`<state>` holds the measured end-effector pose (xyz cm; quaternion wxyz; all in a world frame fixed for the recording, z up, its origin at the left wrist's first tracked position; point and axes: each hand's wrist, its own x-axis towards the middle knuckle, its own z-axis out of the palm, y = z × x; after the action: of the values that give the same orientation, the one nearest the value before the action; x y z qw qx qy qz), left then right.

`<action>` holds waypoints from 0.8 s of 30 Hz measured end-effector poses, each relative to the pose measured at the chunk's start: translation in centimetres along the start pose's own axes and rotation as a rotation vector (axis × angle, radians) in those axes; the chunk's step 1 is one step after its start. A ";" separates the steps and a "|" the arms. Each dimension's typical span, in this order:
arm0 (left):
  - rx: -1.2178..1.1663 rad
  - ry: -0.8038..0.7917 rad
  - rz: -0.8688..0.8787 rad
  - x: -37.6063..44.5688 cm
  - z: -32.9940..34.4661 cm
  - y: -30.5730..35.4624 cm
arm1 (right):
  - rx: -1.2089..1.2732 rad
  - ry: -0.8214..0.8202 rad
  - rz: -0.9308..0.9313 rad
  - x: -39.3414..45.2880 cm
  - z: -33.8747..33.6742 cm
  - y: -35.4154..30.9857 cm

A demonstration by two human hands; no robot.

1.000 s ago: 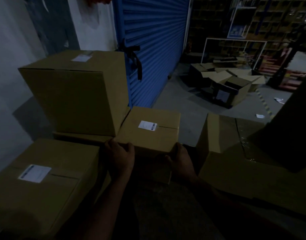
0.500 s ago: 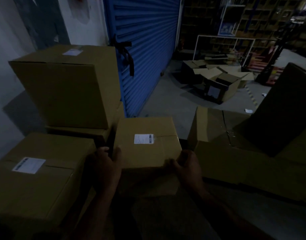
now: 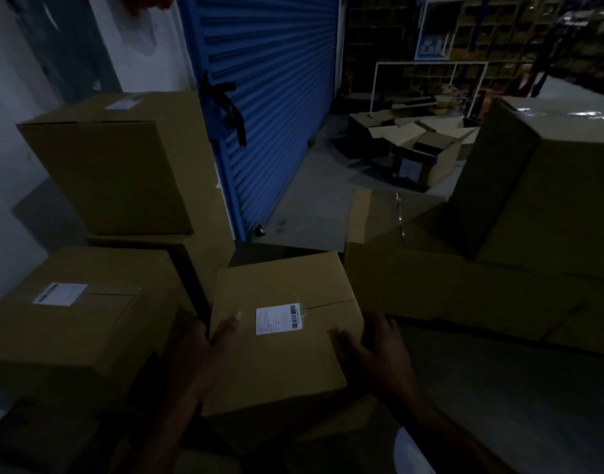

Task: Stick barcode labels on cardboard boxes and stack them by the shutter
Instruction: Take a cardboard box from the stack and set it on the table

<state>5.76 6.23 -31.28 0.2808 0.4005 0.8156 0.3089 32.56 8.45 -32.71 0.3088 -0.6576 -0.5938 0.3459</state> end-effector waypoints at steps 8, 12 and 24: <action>0.077 -0.013 0.137 -8.7 4.8 1.5 | -0.015 0.083 0.143 -8.0 -7.7 5.8; 0.126 -0.123 0.198 -13.5 9.0 3.5 | -0.063 0.166 0.173 -12.0 -13.3 9.5; 0.062 -0.466 0.306 -25.3 22.1 9.1 | -0.106 0.386 0.325 -19.4 -25.6 21.8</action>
<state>38.86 -4.06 -33.75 0.3984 0.5879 0.6681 0.2222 64.92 -13.00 -34.23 0.3219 -0.8133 -0.4279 0.2276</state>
